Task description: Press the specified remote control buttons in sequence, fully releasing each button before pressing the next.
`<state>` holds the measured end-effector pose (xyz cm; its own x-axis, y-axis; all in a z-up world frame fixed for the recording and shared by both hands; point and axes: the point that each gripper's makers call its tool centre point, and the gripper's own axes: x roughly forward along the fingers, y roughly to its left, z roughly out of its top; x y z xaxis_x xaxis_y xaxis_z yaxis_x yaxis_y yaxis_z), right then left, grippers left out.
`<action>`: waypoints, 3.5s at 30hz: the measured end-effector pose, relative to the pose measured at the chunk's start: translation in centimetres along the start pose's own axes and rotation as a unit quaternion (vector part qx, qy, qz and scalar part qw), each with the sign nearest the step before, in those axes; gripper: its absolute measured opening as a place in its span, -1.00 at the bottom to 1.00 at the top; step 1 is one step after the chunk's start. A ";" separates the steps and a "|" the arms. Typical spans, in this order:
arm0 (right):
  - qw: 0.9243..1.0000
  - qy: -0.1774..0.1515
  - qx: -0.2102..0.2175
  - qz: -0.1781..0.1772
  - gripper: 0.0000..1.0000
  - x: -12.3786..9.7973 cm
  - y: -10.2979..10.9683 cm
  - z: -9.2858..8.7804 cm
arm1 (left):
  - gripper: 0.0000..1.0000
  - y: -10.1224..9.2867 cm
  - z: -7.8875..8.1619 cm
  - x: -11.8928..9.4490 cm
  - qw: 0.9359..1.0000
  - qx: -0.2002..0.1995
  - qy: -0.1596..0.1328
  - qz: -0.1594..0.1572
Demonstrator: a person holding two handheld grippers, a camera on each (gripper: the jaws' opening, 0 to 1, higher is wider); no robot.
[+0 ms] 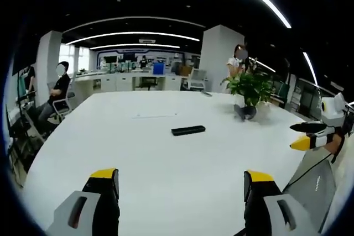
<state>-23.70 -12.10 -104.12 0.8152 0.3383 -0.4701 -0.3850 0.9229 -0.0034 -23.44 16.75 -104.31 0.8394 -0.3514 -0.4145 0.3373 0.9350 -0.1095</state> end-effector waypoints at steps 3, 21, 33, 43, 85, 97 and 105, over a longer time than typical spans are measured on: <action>1.000 0.001 0.002 0.000 0.93 -0.1 0.0 0.1 | 0.95 -0.3 0.4 0.4 1.000 0.005 0.007 -0.016; 1.000 -0.005 0.021 -0.004 0.80 0.0 -0.6 0.5 | 0.93 -0.5 3.5 5.0 0.994 0.071 0.035 -0.070; 0.999 0.009 0.033 0.004 0.65 0.3 -0.3 -0.1 | 0.86 -0.7 5.5 8.5 0.986 0.113 0.057 -0.108; 0.999 0.022 0.035 0.005 0.58 0.8 -0.5 -0.5 | 0.85 -1.0 6.2 11.4 0.975 0.161 0.083 -0.128; 0.993 0.085 0.046 0.061 -0.76 3.7 0.1 -1.1 | 0.44 -1.2 6.6 28.1 0.911 0.289 0.203 -0.214; 0.992 0.099 0.047 0.069 -0.97 5.2 -0.4 -1.1 | 0.26 -0.4 4.4 32.1 0.889 0.305 0.244 -0.240; 0.990 0.110 0.047 0.074 -1.00 5.7 -0.4 -1.2 | 0.08 0.3 2.1 35.1 0.861 0.339 0.285 -0.251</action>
<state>-19.45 -10.81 -107.85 0.6347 0.4328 -0.6402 -0.4435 0.8824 0.1568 7.04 4.56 -117.04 0.2358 -0.4419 -0.8655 0.9300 0.3610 0.0691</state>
